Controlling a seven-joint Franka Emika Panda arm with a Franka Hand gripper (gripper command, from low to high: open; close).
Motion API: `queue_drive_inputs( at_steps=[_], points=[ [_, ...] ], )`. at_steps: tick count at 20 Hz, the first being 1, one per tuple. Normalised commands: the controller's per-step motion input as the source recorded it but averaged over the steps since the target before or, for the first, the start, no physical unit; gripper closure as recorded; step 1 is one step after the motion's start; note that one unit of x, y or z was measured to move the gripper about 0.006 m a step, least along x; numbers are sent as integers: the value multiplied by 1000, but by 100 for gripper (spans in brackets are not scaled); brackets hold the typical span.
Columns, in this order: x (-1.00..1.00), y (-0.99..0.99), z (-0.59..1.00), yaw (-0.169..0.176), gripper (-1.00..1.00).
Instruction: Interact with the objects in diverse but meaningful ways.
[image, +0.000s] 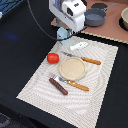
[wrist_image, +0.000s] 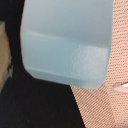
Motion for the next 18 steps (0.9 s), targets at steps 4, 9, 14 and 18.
queue_drive_inputs(
  at_steps=[4, 9, 14, 18],
  points=[
    [-290, -405, 987, -19, -100],
    [-257, -434, 761, -1, -100],
    [34, -549, 311, -20, -100],
    [129, -688, 9, -77, -100]
  ],
)
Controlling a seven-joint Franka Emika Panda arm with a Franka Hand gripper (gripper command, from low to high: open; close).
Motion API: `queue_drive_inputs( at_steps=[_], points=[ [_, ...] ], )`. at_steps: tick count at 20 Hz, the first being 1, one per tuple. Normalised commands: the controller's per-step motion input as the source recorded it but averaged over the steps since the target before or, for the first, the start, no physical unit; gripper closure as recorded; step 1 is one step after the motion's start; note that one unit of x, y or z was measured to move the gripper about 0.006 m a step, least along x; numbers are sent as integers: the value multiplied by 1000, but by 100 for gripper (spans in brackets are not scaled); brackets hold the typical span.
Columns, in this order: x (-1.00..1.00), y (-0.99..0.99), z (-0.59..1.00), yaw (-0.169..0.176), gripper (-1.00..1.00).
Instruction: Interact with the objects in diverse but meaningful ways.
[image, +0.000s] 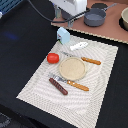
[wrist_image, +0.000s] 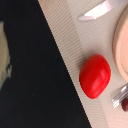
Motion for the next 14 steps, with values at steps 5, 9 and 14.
queue_drive_inputs(
  at_steps=[5, 9, 14],
  points=[
    [30, -713, -113, -114, -100],
    [11, -674, -214, -129, -100],
    [33, -365, -239, -183, -100]
  ],
)
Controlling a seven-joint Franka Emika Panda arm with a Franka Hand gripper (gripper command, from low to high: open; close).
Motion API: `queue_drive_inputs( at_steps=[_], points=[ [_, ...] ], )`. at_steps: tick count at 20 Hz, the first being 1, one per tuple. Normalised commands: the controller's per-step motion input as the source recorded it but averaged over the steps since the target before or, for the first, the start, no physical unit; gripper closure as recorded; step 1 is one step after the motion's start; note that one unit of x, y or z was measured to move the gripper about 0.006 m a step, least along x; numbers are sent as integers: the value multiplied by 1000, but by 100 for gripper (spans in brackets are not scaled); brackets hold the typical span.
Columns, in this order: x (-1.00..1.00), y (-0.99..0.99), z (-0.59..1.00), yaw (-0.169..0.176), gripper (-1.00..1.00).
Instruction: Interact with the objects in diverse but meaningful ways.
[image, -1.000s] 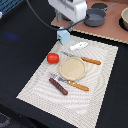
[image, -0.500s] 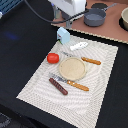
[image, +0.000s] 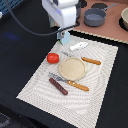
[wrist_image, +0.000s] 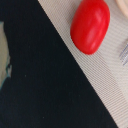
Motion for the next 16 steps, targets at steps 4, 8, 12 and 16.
queue_drive_inputs(
  at_steps=[4, 8, 12, 16],
  points=[
    [16, -120, -202, -191, -100],
    [104, 0, -215, -108, -100],
    [193, 0, -224, -58, -100],
    [251, -30, -216, -50, -100]
  ],
)
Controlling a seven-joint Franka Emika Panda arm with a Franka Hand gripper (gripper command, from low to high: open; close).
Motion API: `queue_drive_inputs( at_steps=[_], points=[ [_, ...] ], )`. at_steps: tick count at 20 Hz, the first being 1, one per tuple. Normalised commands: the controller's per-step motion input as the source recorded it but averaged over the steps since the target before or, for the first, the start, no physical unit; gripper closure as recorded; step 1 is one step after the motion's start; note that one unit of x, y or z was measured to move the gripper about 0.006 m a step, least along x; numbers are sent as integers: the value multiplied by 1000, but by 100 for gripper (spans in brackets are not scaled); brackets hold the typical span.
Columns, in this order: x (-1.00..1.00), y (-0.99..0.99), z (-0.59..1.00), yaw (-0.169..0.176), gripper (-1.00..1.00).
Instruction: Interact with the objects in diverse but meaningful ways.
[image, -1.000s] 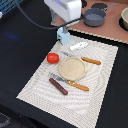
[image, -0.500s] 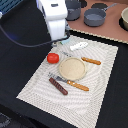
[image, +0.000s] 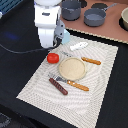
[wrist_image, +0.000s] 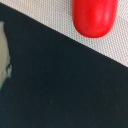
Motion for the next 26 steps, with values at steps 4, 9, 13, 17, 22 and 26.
queue_drive_inputs(
  at_steps=[4, 9, 13, 17, 22, 26],
  points=[
    [291, -102, -211, -50, -100],
    [413, -86, -76, -55, -100],
    [354, -76, -117, -54, -100],
    [128, -21, -387, -15, -100],
    [0, -21, -521, 0, -100],
    [0, -24, -490, 0, -100]
  ],
)
